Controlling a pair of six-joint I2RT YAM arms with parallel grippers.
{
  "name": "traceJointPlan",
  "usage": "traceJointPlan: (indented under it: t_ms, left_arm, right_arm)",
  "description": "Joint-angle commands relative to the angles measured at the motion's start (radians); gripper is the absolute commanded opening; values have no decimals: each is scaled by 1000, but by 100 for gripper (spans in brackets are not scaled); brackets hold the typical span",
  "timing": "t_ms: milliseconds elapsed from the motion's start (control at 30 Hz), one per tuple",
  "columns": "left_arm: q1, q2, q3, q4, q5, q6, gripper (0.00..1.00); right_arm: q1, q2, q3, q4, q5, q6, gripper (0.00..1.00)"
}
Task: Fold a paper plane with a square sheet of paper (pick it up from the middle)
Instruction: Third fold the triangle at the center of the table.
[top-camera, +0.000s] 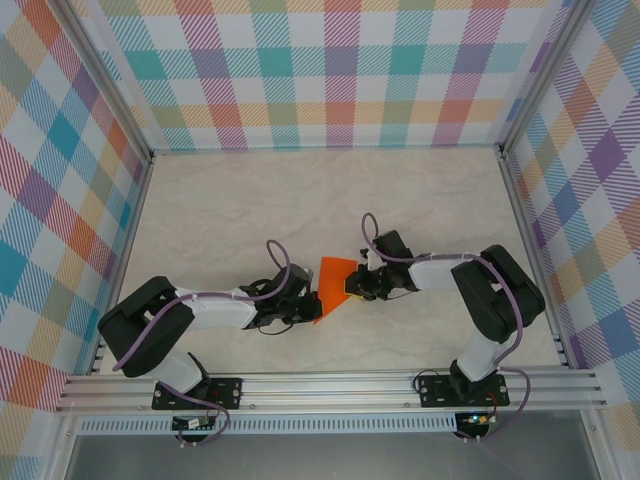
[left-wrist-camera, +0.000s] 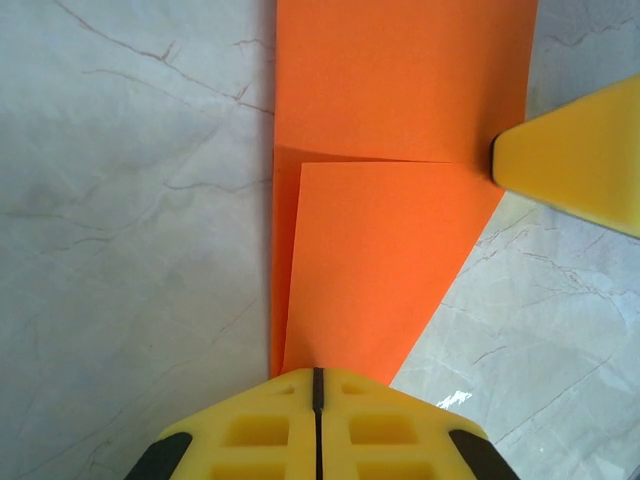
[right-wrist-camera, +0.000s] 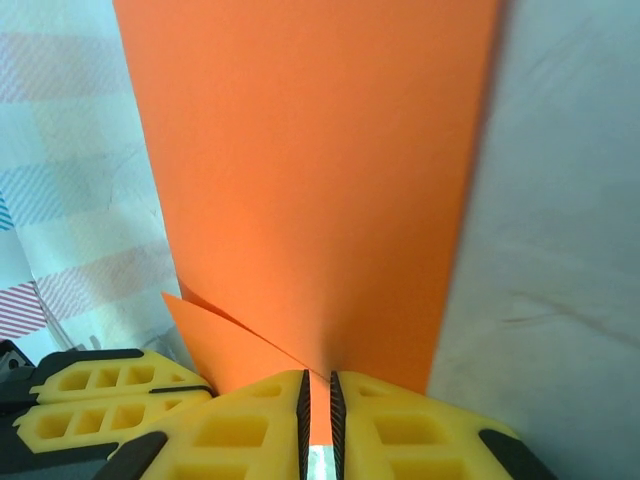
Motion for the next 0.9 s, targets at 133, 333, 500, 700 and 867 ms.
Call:
traceJointPlan:
  t_ms: [133,333,500,700,867]
  left_arm:
    - [-6,83,-50,-189,-60,-7,7]
    - [-7,65,-43,-200,-55,-10,8]
    - [-6,43,-27,-224,-58,1,8]
    - [-7,20,-14,-245,-64,9,9]
    - [-6,-11,24,-281,-57,20,11]
  right_arm:
    - [-37,-102,21,-129,51,-91,18]
    - [-21,-162,14,-103,-45,-54,22]
    - [41,-110,45,-74,-76,-25,22]
    - [90,17,100,-51,-92,-16,21]
    - [90,97,104,-104,-17,-32,18]
